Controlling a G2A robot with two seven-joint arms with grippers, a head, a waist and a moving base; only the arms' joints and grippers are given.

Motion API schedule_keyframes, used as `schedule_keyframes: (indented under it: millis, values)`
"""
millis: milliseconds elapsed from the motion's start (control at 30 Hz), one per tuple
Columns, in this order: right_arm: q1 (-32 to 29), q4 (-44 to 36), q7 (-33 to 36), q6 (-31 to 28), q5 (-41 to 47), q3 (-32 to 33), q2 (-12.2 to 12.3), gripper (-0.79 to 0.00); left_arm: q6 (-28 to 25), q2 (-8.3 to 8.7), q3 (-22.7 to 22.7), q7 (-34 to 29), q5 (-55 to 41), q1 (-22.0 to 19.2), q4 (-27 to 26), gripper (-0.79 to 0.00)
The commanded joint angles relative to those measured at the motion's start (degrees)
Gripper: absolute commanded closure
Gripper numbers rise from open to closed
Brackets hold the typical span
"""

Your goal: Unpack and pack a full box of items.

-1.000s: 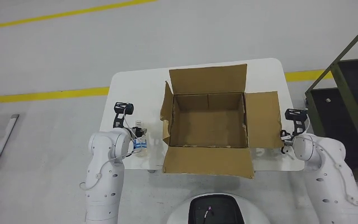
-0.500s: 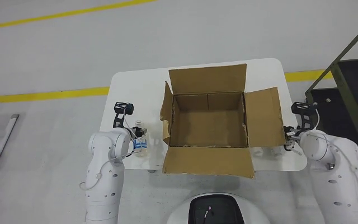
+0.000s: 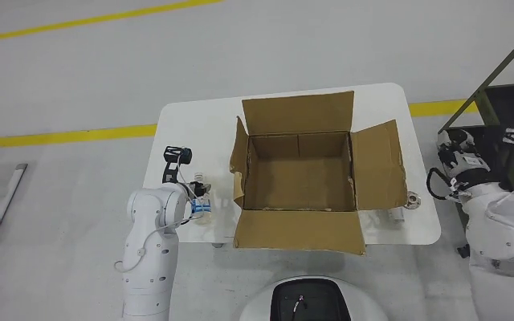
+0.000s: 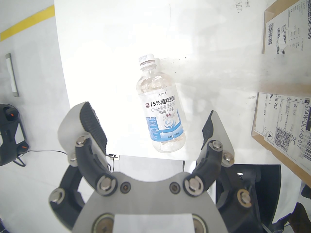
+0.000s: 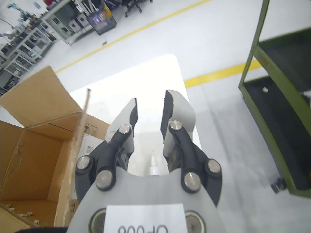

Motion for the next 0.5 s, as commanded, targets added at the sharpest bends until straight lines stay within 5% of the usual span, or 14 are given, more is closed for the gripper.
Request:
schedule_keyframes:
  millis: [0,200,467]
  values:
    - [-0.40,-1.14,-4.62,-1.01,-0.23,-1.32,-0.08,0.000,0.00,0.00,0.00,0.00,0.00,0.00,0.00,-0.785]
    - [1.23,-3.36,-9.12,-3.70,-3.07,-6.96,-0.08,0.000,0.00,0.00,0.00,0.00,0.00,0.00,0.00,-0.785]
    - [5.91,-1.56,-8.48,0.33,-8.83,-16.13,-0.38,0.000,0.00,0.00,0.00,0.00,0.00,0.00,0.00,-0.785]
